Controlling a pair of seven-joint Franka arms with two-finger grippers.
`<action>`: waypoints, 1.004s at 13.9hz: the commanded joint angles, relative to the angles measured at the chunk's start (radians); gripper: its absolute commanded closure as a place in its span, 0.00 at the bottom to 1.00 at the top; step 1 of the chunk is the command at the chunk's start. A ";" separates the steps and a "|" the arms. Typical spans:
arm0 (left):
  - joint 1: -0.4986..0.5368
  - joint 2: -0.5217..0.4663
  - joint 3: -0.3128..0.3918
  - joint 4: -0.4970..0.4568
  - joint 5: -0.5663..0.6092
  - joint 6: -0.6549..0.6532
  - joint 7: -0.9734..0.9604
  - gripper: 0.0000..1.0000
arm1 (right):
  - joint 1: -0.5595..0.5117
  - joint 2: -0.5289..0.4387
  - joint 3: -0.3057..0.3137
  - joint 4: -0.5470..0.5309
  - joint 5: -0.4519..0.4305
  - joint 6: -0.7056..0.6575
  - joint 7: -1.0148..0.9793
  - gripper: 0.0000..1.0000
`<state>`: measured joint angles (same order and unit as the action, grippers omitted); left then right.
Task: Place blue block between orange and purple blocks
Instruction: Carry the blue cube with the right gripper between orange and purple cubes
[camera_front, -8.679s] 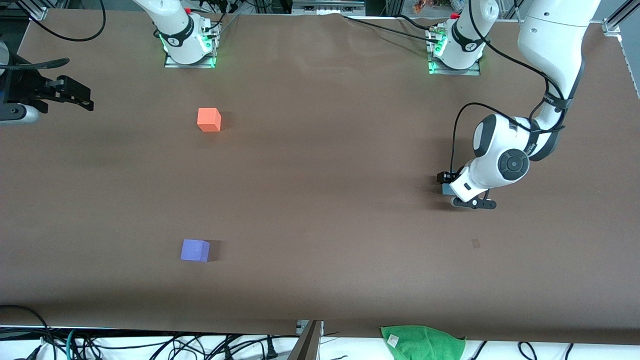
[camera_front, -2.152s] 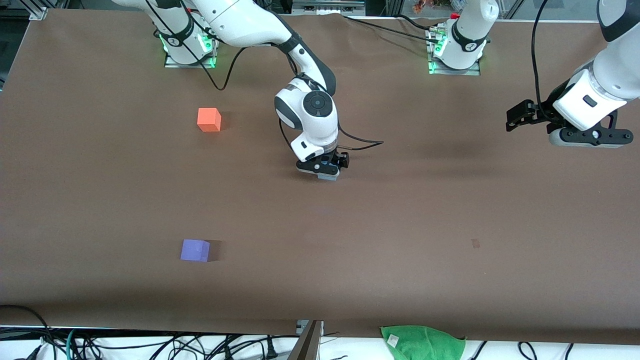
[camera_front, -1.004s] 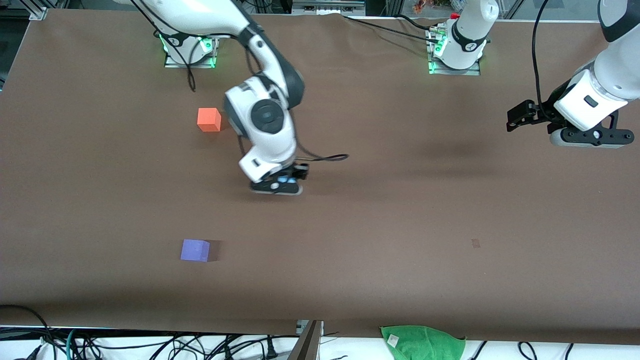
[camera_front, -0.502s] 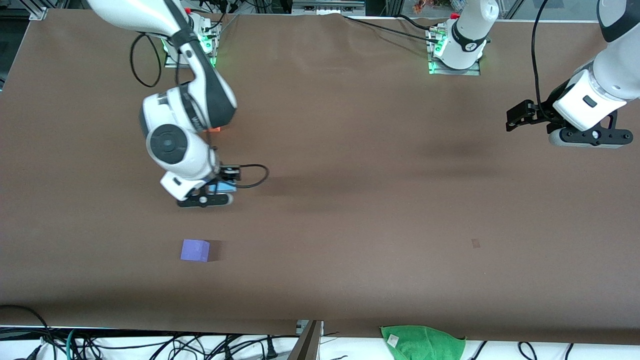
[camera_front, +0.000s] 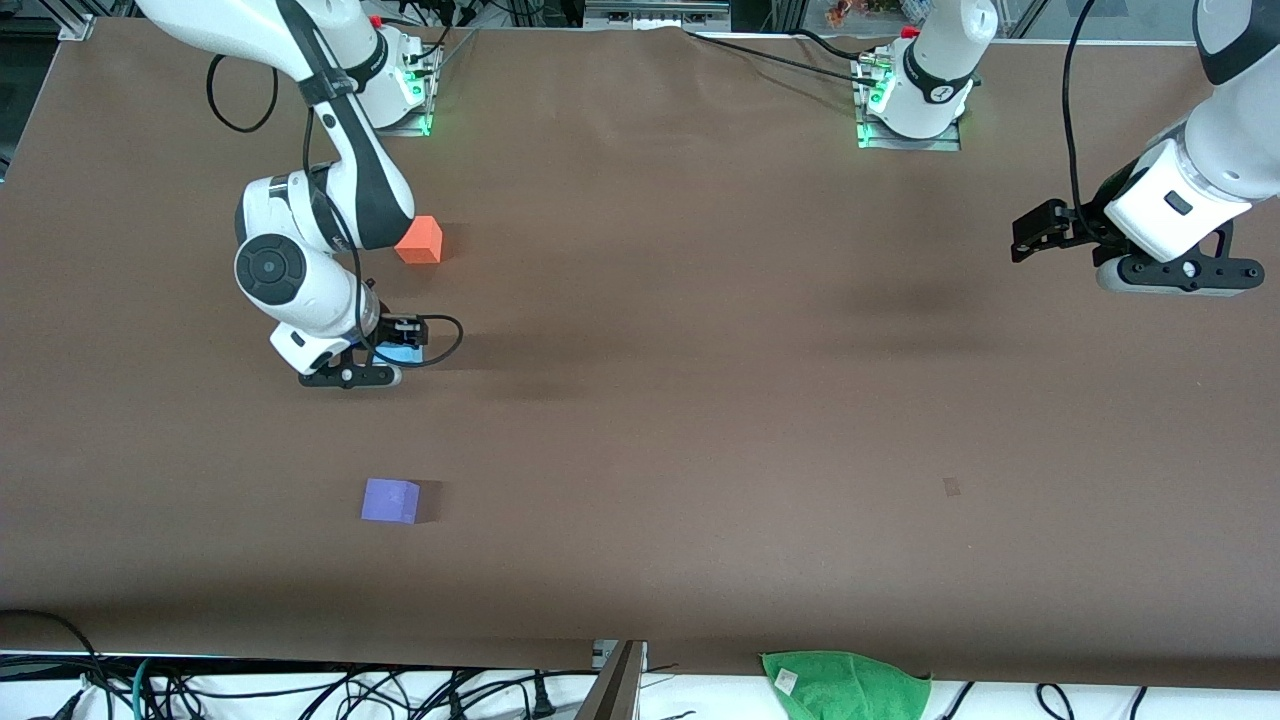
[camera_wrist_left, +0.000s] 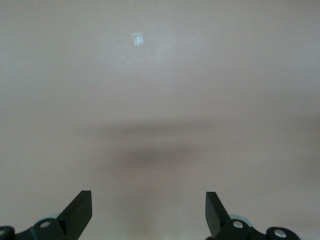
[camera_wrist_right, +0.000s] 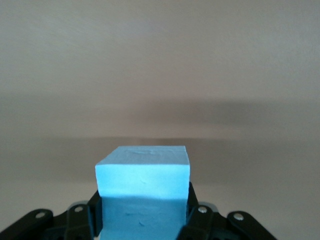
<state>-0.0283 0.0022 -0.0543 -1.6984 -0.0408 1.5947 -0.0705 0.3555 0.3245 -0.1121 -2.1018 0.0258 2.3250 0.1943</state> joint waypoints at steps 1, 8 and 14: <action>0.007 -0.008 -0.001 -0.006 -0.022 -0.009 0.021 0.00 | -0.001 -0.050 -0.011 -0.130 0.017 0.130 -0.030 0.58; 0.007 -0.008 -0.001 -0.006 -0.022 -0.010 0.021 0.00 | 0.000 0.014 -0.011 -0.190 0.039 0.342 -0.015 0.58; 0.007 -0.008 -0.001 -0.006 -0.021 -0.015 0.021 0.00 | 0.000 0.042 -0.006 -0.193 0.045 0.393 -0.013 0.57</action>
<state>-0.0283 0.0022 -0.0543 -1.6988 -0.0408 1.5896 -0.0705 0.3556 0.3561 -0.1243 -2.2769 0.0487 2.6755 0.1877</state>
